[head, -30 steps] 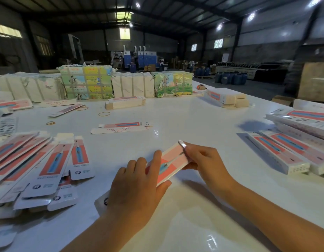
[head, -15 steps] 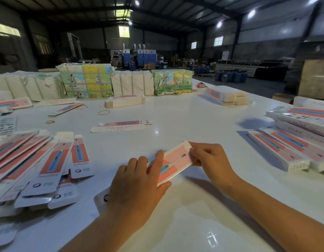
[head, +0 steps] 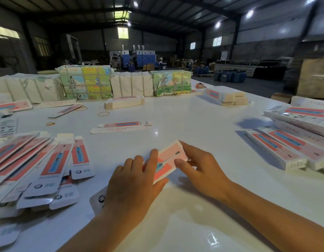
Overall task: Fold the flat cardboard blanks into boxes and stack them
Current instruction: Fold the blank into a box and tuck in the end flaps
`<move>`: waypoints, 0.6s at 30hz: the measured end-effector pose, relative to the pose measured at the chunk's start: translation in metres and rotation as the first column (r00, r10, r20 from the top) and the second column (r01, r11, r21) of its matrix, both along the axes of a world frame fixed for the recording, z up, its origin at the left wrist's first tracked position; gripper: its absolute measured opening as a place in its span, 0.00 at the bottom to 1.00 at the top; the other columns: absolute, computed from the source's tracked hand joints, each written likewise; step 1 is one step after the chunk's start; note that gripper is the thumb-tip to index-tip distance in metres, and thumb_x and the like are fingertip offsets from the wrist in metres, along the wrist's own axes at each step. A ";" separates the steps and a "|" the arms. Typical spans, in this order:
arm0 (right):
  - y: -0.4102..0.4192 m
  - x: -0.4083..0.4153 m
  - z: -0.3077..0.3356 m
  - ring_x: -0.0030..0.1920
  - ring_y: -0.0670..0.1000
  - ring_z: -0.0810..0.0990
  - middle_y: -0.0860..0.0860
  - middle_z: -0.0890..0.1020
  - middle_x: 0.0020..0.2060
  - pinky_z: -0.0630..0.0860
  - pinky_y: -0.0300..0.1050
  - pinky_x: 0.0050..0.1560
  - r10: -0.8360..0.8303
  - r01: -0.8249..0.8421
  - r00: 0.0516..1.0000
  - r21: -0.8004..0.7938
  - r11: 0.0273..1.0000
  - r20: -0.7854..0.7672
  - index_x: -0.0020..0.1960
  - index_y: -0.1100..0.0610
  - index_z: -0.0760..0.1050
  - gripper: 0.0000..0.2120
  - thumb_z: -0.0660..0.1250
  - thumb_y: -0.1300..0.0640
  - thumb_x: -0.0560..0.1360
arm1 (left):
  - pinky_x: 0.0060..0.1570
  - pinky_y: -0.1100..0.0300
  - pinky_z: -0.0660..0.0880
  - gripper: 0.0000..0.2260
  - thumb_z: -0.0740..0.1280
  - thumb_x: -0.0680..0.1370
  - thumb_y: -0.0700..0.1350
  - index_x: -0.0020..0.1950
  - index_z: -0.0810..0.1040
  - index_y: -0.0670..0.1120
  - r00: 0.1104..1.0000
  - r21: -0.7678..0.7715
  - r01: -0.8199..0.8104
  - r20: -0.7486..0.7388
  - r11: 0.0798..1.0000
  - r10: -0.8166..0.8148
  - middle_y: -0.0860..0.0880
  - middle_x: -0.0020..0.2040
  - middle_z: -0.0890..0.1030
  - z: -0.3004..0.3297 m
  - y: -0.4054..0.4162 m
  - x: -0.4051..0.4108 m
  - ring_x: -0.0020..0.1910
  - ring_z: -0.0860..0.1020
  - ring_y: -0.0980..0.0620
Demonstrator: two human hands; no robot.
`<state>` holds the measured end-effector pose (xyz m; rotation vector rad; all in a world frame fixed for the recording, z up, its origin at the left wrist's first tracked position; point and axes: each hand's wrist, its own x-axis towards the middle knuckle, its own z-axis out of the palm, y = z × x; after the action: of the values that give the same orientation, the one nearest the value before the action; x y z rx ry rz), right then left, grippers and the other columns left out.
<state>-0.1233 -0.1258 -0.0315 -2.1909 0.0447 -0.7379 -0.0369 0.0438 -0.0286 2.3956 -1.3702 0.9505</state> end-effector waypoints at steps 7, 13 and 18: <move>-0.015 0.000 0.007 0.74 0.54 0.57 0.55 0.62 0.74 0.54 0.49 0.74 0.077 -0.054 0.997 -0.685 0.727 0.003 0.74 0.53 0.58 0.31 0.67 0.52 0.75 | 0.22 0.61 0.70 0.29 0.62 0.68 0.62 0.55 0.81 0.39 0.991 0.025 0.107 0.077 0.994 -0.109 0.43 0.34 0.79 -0.003 0.004 0.014 0.26 0.76 0.48; -0.039 -0.002 0.023 0.47 0.61 0.75 0.63 0.77 0.51 0.72 0.54 0.47 -0.032 0.086 0.996 -0.814 0.575 0.083 0.69 0.56 0.71 0.23 0.67 0.52 0.76 | 0.47 0.40 0.73 0.25 0.49 0.79 0.60 0.61 0.72 0.43 0.948 -0.125 0.239 0.246 0.963 -0.203 0.37 0.55 0.79 -0.004 0.002 0.020 0.51 0.77 0.35; -0.129 -0.027 0.080 0.52 0.63 0.75 0.62 0.76 0.55 0.71 0.55 0.49 -0.508 0.553 0.797 -0.734 0.396 0.326 0.64 0.52 0.75 0.20 0.69 0.57 0.73 | 0.39 0.44 0.77 0.23 0.48 0.80 0.59 0.51 0.78 0.48 0.914 -0.144 0.391 0.173 0.909 -0.366 0.42 0.45 0.83 -0.023 -0.013 0.023 0.49 0.75 0.43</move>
<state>-0.1504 -0.2551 0.0481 -3.0947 0.5174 -1.3923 -0.0138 0.0307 -0.0520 1.8667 -1.6473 1.0925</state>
